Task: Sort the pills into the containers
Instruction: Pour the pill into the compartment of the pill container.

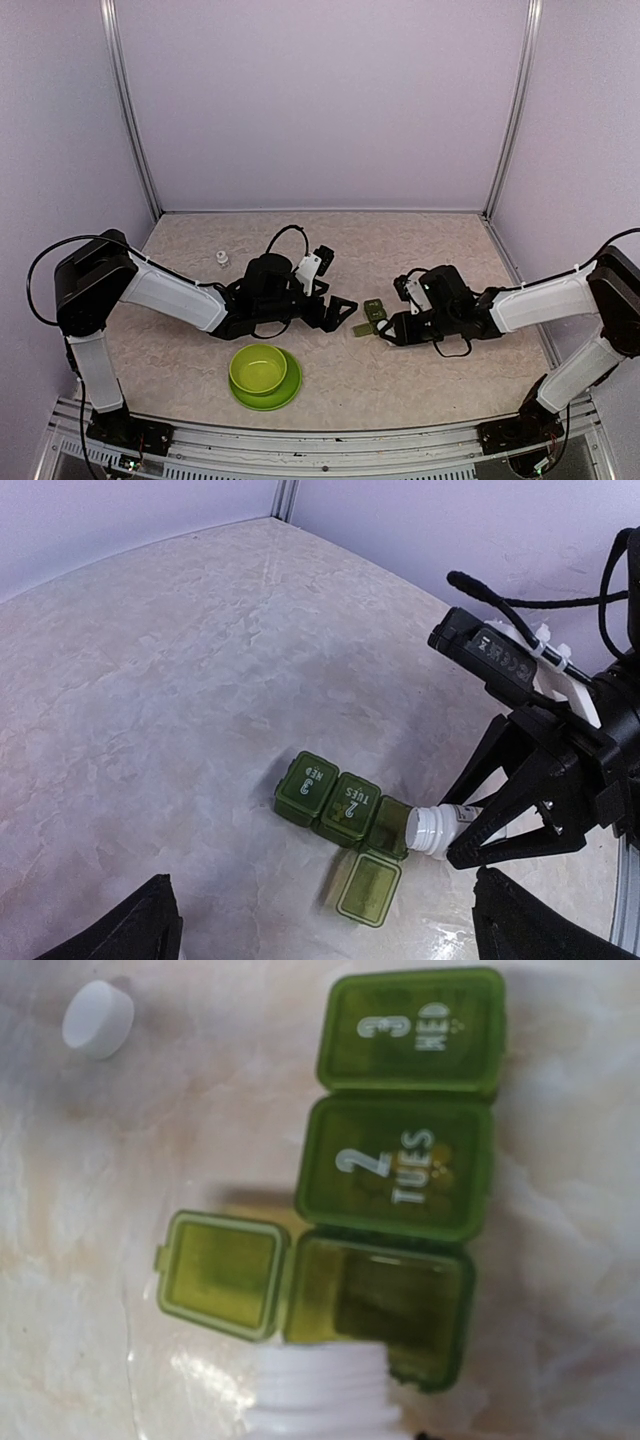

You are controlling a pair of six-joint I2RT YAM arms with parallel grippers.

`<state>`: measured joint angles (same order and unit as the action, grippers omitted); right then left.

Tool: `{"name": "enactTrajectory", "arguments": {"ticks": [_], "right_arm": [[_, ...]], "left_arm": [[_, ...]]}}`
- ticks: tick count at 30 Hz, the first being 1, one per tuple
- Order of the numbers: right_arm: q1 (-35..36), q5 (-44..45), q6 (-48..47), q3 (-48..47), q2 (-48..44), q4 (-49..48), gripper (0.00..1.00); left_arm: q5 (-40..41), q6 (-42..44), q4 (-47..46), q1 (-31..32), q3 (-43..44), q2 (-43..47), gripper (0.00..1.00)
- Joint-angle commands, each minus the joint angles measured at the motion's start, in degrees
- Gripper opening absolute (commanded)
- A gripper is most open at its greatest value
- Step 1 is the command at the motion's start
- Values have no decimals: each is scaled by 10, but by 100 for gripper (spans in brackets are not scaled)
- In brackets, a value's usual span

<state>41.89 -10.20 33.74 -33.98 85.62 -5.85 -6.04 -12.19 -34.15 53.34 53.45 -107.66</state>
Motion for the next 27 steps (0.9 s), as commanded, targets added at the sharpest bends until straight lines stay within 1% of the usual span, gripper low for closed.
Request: {"name": "enactTrajectory", "arguments": {"ticks": [1, 27], "right_arm": [[4, 5, 8, -21, 10, 31, 0], [0, -9, 23, -68, 29, 116, 0]], "left_arm": [[-6, 11, 5, -1, 7, 11, 99], [-2, 13, 5, -1, 4, 17, 99]]}}
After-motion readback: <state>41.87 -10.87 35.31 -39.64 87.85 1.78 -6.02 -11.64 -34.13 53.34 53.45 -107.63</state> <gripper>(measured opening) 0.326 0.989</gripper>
